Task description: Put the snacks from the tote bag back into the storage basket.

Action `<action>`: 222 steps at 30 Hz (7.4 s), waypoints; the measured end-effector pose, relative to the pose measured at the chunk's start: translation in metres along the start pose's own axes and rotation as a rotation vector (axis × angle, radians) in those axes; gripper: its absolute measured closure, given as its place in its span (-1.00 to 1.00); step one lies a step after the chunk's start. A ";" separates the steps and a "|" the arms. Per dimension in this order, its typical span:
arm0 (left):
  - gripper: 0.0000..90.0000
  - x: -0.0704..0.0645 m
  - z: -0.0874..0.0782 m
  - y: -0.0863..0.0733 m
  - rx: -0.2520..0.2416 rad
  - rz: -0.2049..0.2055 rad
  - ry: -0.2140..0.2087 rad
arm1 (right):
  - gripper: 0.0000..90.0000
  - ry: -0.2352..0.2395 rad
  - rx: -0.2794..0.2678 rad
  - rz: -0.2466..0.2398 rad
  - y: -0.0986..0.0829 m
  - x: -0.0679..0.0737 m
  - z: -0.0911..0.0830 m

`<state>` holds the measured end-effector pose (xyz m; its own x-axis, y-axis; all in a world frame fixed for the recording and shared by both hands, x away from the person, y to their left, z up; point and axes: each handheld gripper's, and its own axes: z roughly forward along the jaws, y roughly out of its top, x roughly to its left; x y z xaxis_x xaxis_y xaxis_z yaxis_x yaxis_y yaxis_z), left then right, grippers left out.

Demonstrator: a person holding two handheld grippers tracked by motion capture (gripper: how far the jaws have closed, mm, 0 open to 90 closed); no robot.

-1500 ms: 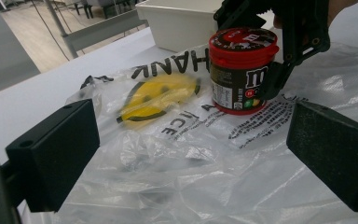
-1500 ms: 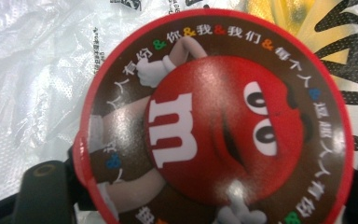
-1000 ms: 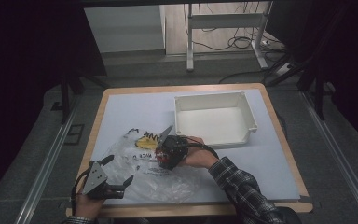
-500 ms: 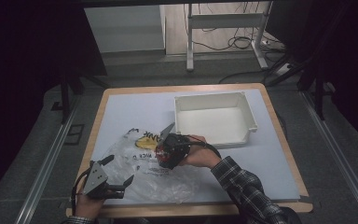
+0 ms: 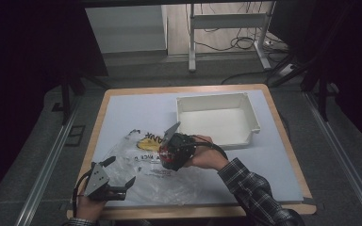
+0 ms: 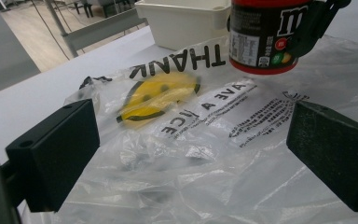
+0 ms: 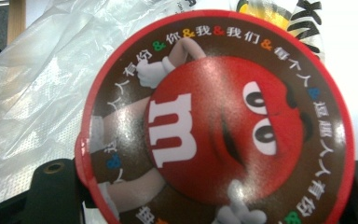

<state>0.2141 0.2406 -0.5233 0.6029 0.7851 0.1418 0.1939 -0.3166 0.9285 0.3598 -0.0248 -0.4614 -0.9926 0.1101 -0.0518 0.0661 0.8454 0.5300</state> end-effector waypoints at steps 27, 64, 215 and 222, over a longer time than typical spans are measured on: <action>-0.95 0.001 -0.001 0.000 -0.006 -0.010 0.004 | -0.42 -0.016 -0.018 0.020 -0.022 -0.002 -0.032; -0.98 0.001 -0.001 0.000 -0.023 -0.019 0.023 | -0.42 -0.092 -0.022 0.090 -0.063 -0.026 -0.066; -0.97 0.002 -0.002 0.000 -0.027 -0.022 0.021 | -0.77 -0.030 -0.032 0.066 -0.061 -0.147 0.014; -0.97 0.002 -0.002 0.000 -0.026 -0.021 0.021 | -0.80 -0.047 -0.053 0.056 -0.059 -0.143 0.007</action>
<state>0.2137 0.2434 -0.5223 0.5828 0.8023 0.1294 0.1855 -0.2864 0.9400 0.4985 -0.0874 -0.4911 -0.9816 0.1815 -0.0600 0.1144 0.8088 0.5768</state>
